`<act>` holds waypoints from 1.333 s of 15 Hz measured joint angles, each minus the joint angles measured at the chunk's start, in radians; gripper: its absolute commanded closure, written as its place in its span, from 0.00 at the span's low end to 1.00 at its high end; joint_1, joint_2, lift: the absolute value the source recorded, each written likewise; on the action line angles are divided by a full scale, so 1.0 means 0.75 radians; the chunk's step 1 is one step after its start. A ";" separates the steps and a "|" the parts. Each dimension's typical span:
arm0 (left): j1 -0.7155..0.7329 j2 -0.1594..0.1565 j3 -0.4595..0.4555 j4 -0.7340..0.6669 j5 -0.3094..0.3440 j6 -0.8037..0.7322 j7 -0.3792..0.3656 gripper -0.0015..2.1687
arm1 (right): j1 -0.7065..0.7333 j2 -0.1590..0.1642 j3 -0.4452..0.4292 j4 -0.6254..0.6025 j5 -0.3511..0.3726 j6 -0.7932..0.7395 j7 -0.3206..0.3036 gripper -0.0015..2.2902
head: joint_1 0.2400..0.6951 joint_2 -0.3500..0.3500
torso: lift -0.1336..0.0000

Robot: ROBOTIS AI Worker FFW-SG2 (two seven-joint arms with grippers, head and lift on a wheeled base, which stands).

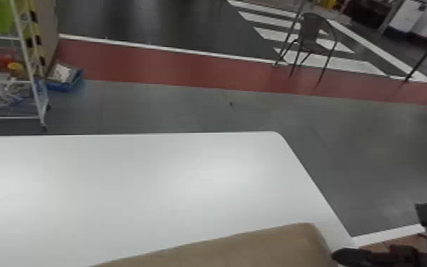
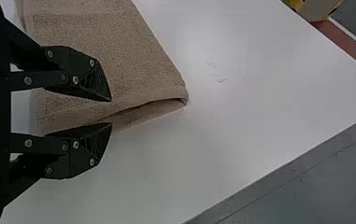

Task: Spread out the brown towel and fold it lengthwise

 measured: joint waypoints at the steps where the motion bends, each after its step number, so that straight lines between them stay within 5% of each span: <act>1: 0.000 0.000 0.000 0.000 0.000 0.000 0.000 0.58 | 0.008 -0.001 0.001 -0.004 0.006 0.000 0.000 0.36 | 1.00 0.00 | 0.09; 11: 0.002 -0.001 0.000 0.003 0.000 -0.012 0.000 0.58 | 0.020 0.014 0.009 -0.014 0.008 0.000 0.000 0.43 | 1.00 0.00 | 0.09; 13: 0.000 -0.001 0.000 0.003 0.000 -0.013 0.000 0.58 | 0.015 0.015 0.010 -0.014 0.007 0.000 0.000 0.54 | 1.00 0.00 | 0.09; 20: -0.008 0.000 0.000 -0.003 0.003 -0.013 0.000 0.58 | -0.061 0.020 -0.061 -0.010 -0.034 0.000 0.000 0.54 | 1.00 0.00 | 0.09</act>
